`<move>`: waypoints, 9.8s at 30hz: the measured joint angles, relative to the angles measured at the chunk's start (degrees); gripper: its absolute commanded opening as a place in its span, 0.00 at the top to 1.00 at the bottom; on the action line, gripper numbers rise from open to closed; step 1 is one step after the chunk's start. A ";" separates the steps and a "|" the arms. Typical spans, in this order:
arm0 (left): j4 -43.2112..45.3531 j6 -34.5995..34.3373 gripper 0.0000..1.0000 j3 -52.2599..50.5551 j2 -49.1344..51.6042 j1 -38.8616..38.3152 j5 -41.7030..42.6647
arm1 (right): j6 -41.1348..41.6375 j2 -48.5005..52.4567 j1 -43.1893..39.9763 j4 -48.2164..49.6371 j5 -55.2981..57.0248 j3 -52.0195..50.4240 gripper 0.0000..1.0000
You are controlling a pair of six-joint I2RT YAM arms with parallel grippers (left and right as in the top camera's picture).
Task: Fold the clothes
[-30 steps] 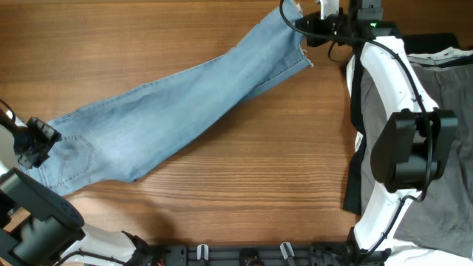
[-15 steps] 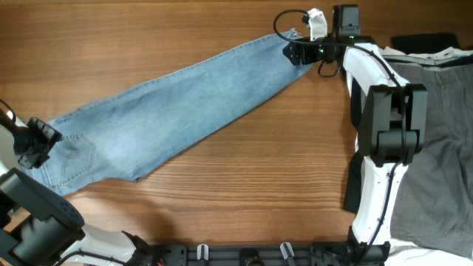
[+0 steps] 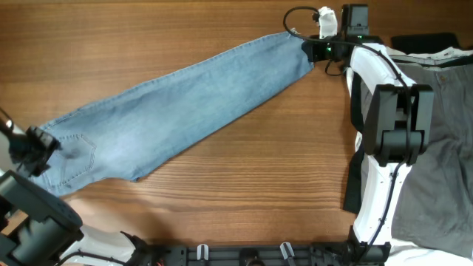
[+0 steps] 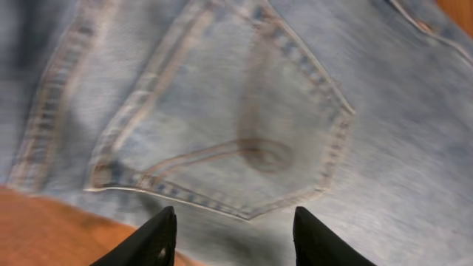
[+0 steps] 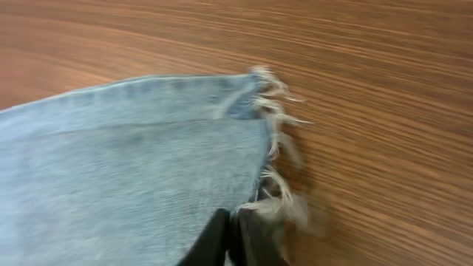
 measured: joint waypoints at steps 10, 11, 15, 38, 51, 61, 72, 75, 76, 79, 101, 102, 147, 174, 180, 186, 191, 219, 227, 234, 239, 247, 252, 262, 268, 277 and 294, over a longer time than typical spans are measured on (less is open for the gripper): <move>4.48 -5.86 0.55 -0.48 0.02 13.79 1.70 | 2.58 -9.75 0.55 1.84 -10.12 1.03 0.96; 5.27 -6.16 0.53 -1.27 0.02 14.19 1.84 | 2.54 -12.11 0.87 3.08 -11.32 1.51 0.96; 8.37 -8.92 0.52 -6.71 1.75 14.21 2.38 | 2.56 -16.41 1.95 7.58 -11.74 3.28 0.96; 11.67 -2.80 0.39 -12.20 2.58 14.45 11.50 | -0.07 4.24 -2.71 -0.24 -0.11 2.80 0.35; 12.66 7.04 0.38 -13.14 -10.51 14.47 18.64 | 1.14 5.46 0.61 -5.46 -6.73 3.65 0.96; 5.84 7.34 0.44 -13.14 -15.32 13.81 20.74 | 5.40 -17.22 -13.62 -7.43 -2.16 2.43 0.96; -1.31 7.52 0.40 -8.07 -28.72 -0.13 26.43 | 17.70 -32.22 6.88 -12.17 -4.96 2.49 0.96; -3.87 7.30 0.42 -2.23 -35.98 -2.95 26.75 | 18.93 -31.61 16.22 -13.14 -4.87 2.49 0.96; -4.94 6.73 0.42 -0.76 -37.66 -3.04 26.82 | 19.21 -31.10 19.39 -13.11 -4.83 2.49 0.95; -6.67 3.58 0.44 2.99 -42.66 -3.06 28.59 | 20.79 -27.02 29.33 -11.63 -1.70 2.49 0.95; -11.63 -1.81 0.37 3.52 -47.10 -11.34 32.20 | 23.37 -10.82 44.74 4.61 4.68 2.43 0.00; -12.04 -1.81 0.37 3.52 -47.10 -11.34 32.00 | 24.22 -10.84 44.39 4.28 5.25 2.43 0.01; 17.75 9.77 0.85 2.97 10.86 -44.48 28.00 | 3.82 0.33 13.57 -25.64 -5.84 0.42 0.96; 19.47 -5.51 0.36 9.09 10.73 -44.54 45.51 | 5.09 -25.31 13.90 -27.50 8.24 2.34 0.96; 8.15 -1.25 0.37 9.09 10.75 -44.59 36.28 | 4.59 -18.67 22.91 -29.77 12.07 2.62 0.95; 6.43 0.90 0.37 9.09 10.75 -43.34 32.87 | 2.67 -14.25 26.56 -34.01 11.63 2.64 0.96; 6.43 1.14 0.32 9.09 10.75 -42.14 30.69 | 5.73 -14.25 27.17 -26.95 8.31 2.64 0.95; 18.56 -0.50 0.96 1.51 18.16 -42.84 22.51 | 10.29 -11.32 37.40 -15.74 7.10 2.34 0.61; 18.36 -0.57 0.94 1.46 18.23 -43.60 23.30 | 8.07 -10.95 41.05 -17.46 3.72 2.23 0.58; -3.02 2.38 0.88 8.94 18.25 -42.25 20.02 | 9.27 -17.73 25.83 -28.33 5.68 1.64 0.96; -4.26 2.60 0.90 18.67 9.73 -40.50 20.72 | 9.60 -14.34 27.85 -24.00 5.22 -8.33 0.96; 1.14 2.45 0.94 16.28 9.51 -54.49 21.09 | 12.52 -9.22 28.15 -17.07 0.22 -13.77 0.96; 7.87 -2.49 0.94 6.40 14.56 -57.96 17.92 | 13.42 -9.11 27.91 -17.25 -0.42 -13.77 0.96; 20.22 -10.84 0.81 -3.48 12.11 -56.30 19.85 | 11.28 -12.94 25.07 -19.26 -2.51 -15.43 0.95; 5.95 -10.14 0.69 -1.07 9.33 -50.99 10.58 | 11.15 -19.78 24.11 -17.09 -2.51 -15.54 0.96; 4.83 -10.12 0.66 1.81 0.17 -49.31 5.03 | -0.22 -18.82 30.64 -11.21 -8.22 -22.10 0.95; 23.45 -14.62 0.61 -19.54 -2.25 -44.85 10.27 | 8.92 -19.89 31.28 -9.79 2.60 -24.33 0.94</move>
